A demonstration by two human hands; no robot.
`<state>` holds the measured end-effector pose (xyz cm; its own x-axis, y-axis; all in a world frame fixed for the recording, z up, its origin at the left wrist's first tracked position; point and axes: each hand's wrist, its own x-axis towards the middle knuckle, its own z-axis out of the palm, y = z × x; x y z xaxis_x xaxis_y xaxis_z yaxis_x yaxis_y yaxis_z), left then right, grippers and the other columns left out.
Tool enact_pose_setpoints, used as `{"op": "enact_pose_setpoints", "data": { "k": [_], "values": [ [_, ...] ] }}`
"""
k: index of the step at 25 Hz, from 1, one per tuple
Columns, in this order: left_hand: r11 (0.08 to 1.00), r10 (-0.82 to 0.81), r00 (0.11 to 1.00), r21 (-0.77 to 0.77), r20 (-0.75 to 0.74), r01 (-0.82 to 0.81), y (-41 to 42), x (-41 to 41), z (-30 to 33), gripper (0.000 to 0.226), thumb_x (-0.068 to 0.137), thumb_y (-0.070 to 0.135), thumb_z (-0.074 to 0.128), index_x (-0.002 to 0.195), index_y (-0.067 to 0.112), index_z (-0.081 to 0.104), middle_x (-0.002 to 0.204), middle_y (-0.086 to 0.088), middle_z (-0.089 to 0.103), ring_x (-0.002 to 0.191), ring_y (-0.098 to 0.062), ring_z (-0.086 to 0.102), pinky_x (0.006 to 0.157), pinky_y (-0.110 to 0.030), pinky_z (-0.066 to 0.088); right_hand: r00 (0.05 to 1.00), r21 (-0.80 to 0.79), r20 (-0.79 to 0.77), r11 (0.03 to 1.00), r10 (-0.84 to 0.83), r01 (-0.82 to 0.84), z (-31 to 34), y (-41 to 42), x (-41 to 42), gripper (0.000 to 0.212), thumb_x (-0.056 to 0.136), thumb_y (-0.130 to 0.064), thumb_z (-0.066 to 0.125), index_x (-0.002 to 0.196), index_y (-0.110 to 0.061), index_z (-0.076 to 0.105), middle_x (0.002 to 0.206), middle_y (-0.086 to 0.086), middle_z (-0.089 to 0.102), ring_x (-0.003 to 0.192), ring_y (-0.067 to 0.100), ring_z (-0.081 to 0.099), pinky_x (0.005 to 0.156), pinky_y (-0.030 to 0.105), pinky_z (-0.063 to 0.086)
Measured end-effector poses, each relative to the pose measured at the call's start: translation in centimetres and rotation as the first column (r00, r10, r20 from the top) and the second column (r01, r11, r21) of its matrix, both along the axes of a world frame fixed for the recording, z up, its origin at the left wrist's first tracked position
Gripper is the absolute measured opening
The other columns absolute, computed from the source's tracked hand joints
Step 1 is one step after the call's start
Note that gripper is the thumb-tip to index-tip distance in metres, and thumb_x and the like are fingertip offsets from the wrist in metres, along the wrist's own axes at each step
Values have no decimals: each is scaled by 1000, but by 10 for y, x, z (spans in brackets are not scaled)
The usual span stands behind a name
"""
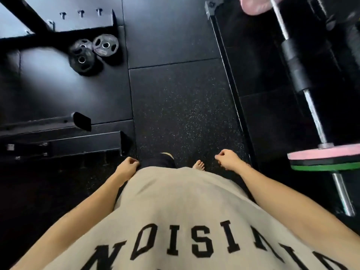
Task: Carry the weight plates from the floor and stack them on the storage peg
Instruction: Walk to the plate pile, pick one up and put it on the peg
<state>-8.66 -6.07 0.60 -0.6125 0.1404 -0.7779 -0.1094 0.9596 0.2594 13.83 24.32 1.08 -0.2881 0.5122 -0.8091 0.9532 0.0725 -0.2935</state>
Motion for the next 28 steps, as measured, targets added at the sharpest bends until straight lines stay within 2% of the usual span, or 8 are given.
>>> {"op": "enact_pose_setpoints", "data": {
  "k": [3,8,14,17,19,22,26,28],
  "values": [
    [990,143,989,2,-32,-143,38,-31,-4,26,96,25,54,115,10,63,124,-15,62,113,-32,57,90,-34,42,988,-16,10,988,151,-151,11,56,-75,15,97,-32,55,98,-17,58,103,9,67,92,25,64,71,35,51],
    [990,139,984,-39,113,-136,93,-108,-27,34,99,29,50,123,6,59,129,-16,57,117,-32,54,92,-35,46,932,-42,25,931,363,-362,2,121,-210,15,99,-29,54,104,-16,58,98,7,64,79,20,60,66,31,49],
    [986,159,978,18,132,-163,136,-273,-12,24,97,33,53,112,14,57,123,-12,62,109,-28,58,89,-35,46,903,9,-1,903,429,-429,12,186,-398,13,96,-30,58,98,-19,64,101,7,66,87,22,60,77,34,50],
    [970,234,965,37,120,-240,147,-356,-1,24,98,34,52,112,16,55,117,-10,60,107,-28,58,91,-40,50,889,51,-46,890,455,-453,15,200,-496,16,95,-32,58,98,-18,65,104,7,67,95,25,61,75,32,46],
    [953,294,948,45,124,-301,154,-403,-1,24,98,34,51,113,17,55,115,-9,59,103,-27,59,89,-41,52,883,39,-56,885,466,-464,12,205,-553,16,95,-31,58,99,-17,65,100,7,66,89,23,61,72,31,47],
    [937,337,929,45,153,-347,168,-464,-2,21,98,34,50,112,18,54,113,-10,60,91,-22,58,76,-36,51,876,-7,-53,877,480,-481,0,213,-626,14,97,-28,58,100,-16,64,94,6,63,82,20,58,76,35,51],
    [915,399,900,-9,174,-404,186,-549,-3,24,99,33,50,117,17,54,116,-8,60,101,-25,59,84,-38,51,844,-39,-17,843,537,-537,-13,232,-734,15,95,-30,60,98,-17,65,99,7,66,87,23,58,80,37,49],
    [919,393,908,-36,144,-392,193,-592,4,25,99,32,50,117,15,55,117,-9,60,102,-25,57,82,-37,48,834,-56,-11,832,552,-551,-11,240,-786,14,95,-30,60,96,-17,64,99,8,66,87,23,59,81,38,50]
  ]
}}
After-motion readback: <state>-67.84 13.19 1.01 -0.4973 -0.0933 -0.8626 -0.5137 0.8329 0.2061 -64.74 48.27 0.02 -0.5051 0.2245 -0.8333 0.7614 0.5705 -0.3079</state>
